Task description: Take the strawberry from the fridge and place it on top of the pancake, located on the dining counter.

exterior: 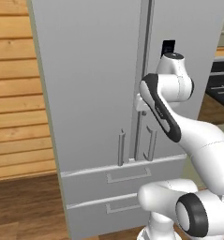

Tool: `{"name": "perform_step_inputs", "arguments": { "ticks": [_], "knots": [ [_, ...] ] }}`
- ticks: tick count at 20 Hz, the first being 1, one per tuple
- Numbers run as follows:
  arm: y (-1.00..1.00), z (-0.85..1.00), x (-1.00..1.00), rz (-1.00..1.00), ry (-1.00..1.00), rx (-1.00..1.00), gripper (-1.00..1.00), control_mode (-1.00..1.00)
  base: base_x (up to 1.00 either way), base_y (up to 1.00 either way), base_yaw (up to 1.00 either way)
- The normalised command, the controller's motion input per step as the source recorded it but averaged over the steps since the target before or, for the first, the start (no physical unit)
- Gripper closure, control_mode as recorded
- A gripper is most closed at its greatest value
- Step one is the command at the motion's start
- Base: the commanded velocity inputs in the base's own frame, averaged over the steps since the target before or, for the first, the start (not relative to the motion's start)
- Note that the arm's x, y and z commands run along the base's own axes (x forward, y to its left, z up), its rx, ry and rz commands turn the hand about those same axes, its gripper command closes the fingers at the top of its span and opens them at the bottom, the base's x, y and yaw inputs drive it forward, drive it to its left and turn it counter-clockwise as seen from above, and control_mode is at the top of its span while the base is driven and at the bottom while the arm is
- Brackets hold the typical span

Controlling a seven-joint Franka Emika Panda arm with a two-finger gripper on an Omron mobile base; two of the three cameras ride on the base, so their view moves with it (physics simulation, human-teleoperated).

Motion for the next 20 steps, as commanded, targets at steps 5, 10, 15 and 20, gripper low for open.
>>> {"name": "perform_step_inputs", "arguments": {
  "ticks": [5, 10, 15, 20],
  "knots": [
    [-0.01, 0.0, -0.06, 0.0, 0.0, 0.0, -1.0, -1.0, -0.55, 0.0, 0.0],
    [-0.1, -0.13, -0.01, -0.01, 0.0, 0.01, -1.0, -1.0, 0.0, 0.0, 0.0],
    [-0.42, -0.77, 0.23, 0.0, -0.01, -0.01, -1.0, -1.0, 0.0, 0.0, 0.0],
    [-0.4, -0.87, 0.27, 0.0, -0.07, -0.02, -1.0, -1.0, 0.0, 0.0, 0.0]
  ]
}}
